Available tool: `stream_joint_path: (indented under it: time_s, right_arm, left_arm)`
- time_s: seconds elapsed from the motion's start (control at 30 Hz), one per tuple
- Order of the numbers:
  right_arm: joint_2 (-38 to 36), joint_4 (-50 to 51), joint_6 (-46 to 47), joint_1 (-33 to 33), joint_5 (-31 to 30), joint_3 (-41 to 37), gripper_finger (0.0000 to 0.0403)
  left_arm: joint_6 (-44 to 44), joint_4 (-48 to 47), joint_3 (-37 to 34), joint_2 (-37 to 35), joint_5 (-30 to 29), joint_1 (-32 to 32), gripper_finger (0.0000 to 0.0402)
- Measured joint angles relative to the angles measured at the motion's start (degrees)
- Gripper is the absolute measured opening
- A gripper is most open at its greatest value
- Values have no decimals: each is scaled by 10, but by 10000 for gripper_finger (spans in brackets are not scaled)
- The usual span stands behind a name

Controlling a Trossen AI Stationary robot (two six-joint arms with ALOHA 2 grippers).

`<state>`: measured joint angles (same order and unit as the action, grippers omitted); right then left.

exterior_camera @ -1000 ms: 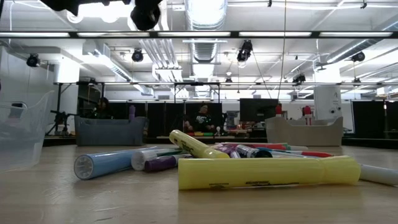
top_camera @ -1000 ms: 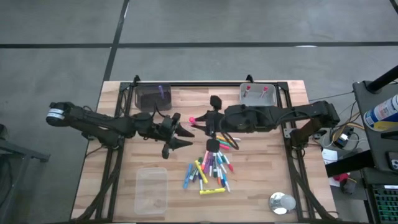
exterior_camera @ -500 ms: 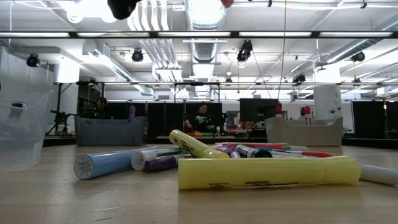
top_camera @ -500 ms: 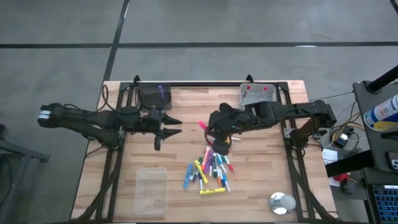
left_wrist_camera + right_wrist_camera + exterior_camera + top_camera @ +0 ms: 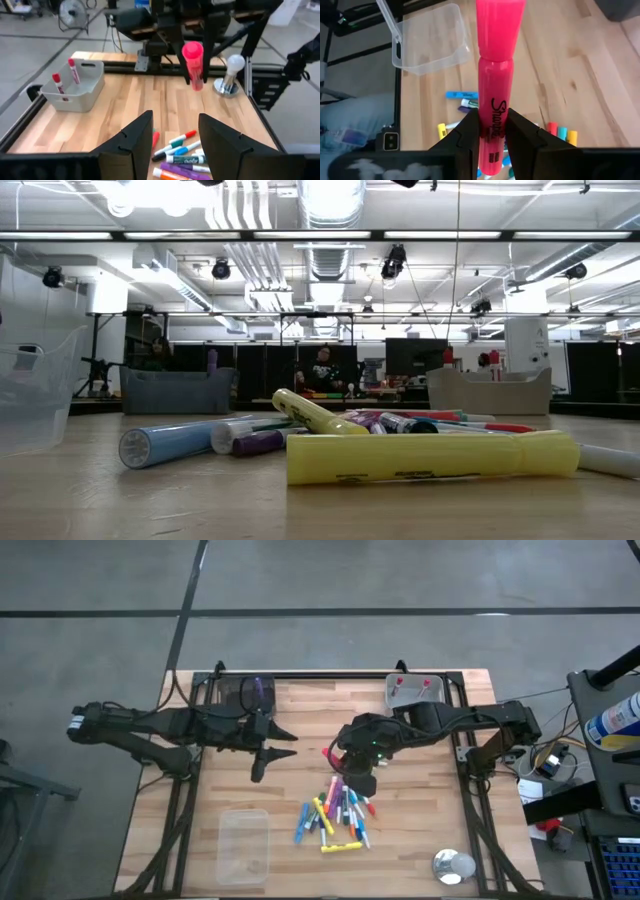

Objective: Pick & Place Markers
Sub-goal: Put the pink highlighter pen into the black bin

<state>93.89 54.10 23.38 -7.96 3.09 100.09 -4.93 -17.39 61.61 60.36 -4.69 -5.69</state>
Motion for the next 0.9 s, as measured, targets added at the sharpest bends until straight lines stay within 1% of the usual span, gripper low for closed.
stream_joint_path:
  time_s: [0.13, 0.33, 0.4, 0.47, 0.57, 0.7, 0.9]
  right_arm:
    - [0, 2, 0, 0, 8, 0, 68]
    - [0, 2, 9, 0, 52, -11, 68]
    - [0, 1, 19, 0, 69, -18, 68]
    - [0, 1, 21, 1, 86, -26, 68]
    - [0, 1, 22, 1, 93, -36, 68]
    - [0, -1, 21, 1, 107, -43, 68]
    - [0, -11, 6, 1, 110, -48, 68]
  left_arm:
    - [3, -49, 50, 31, 11, 0, 163]
    - [4, -88, 116, 74, 53, 0, 163]
    - [19, -94, 130, 85, 61, 0, 163]
    - [36, -96, 134, 94, 66, 0, 163]
    - [43, -97, 135, 106, 74, 0, 163]
    - [43, -97, 135, 125, 105, 0, 163]
    - [43, -76, 134, 145, 109, 0, 163]
